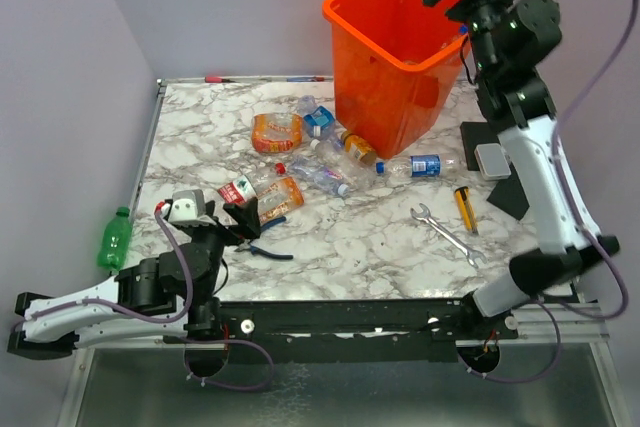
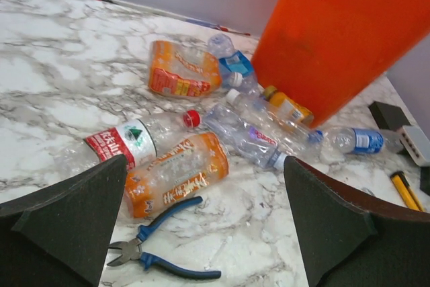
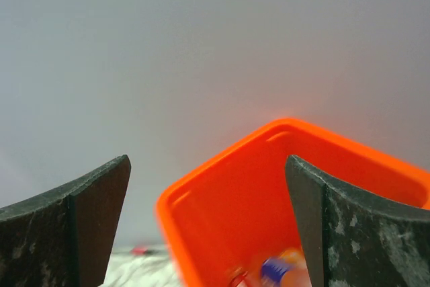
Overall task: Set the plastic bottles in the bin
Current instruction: Pick up the plastic bottle from the corner of the board.
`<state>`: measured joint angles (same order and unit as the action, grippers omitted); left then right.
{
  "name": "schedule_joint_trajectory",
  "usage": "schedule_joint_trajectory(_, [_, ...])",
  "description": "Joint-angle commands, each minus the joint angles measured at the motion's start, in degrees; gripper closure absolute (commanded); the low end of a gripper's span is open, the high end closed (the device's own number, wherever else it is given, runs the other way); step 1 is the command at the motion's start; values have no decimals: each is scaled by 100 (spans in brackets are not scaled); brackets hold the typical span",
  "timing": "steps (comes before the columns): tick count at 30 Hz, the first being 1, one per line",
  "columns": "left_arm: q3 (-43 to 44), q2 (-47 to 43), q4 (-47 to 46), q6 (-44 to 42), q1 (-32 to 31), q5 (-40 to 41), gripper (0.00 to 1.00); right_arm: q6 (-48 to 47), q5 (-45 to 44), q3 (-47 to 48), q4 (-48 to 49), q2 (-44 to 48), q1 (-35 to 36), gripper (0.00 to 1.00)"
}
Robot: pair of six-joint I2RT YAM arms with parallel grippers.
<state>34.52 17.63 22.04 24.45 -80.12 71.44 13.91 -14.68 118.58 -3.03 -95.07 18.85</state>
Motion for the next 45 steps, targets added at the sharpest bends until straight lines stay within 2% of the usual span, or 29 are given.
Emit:
schedule_joint_trajectory(1, [746, 902, 1376, 771, -22, 1107, 1, 815, 1385, -1778, 245, 1720, 302, 0])
schedule_joint_trajectory(4, [1521, 2014, 2825, 1859, -13, 1343, 1, 1247, 2259, -3063, 240, 2414, 490, 1])
schedule_joint_trajectory(7, [2357, 3038, 4483, 3228, 33, 1362, 1, 1338, 2665, -4051, -29, 2701, 987, 3])
schedule_joint_trajectory(9, [2715, 3494, 4596, 3008, 269, 1183, 1, 1263, 2672, -4615, -149, 2798, 1501, 4])
schedule_joint_trajectory(11, [2889, 3776, 4049, 2112, 980, 622, 1, 1406, 2692, -5221, -79, 2925, 1740, 4])
schedule_joint_trajectory(13, [2798, 3884, 3188, 1043, 2212, -571, 1, 1666, 2833, -5801, 134, 3025, 1800, 4])
schedule_joint_trajectory(16, [2664, 4073, 2800, 724, 3773, -1908, 1, 1975, 3083, -6469, 386, 3111, 1822, 4])
schedule_joint_trajectory(17, [2615, 4168, 2759, 724, 4029, -2029, 1, 2076, 3101, -6636, 493, 3162, 1821, 4])
schedule_joint_trajectory(20, [2412, 4504, 2804, 863, 4568, -1739, 1, 2295, 3247, -7132, 752, 3369, 1824, 4])
schedule_joint_trajectory(26, [1968, 5039, 2811, 1083, 6503, -1477, 1, 2664, 3493, -8057, 925, 4054, 1841, 4])
schedule_joint_trajectory(33, [2122, 6142, 2662, 734, 7644, -1173, 1, 3089, 3758, -9062, 974, 5170, 1859, 4])
schedule_joint_trajectory(42, [1741, 6915, 1337, -1118, 7878, -835, 1, 3002, 3888, -9411, 366, 6375, 1877, 4])
schedule_joint_trajectory(45, [1522, 6695, 822, -1707, 8135, -1442, 1, 3018, 3949, -9501, 241, 6606, 1876, 4])
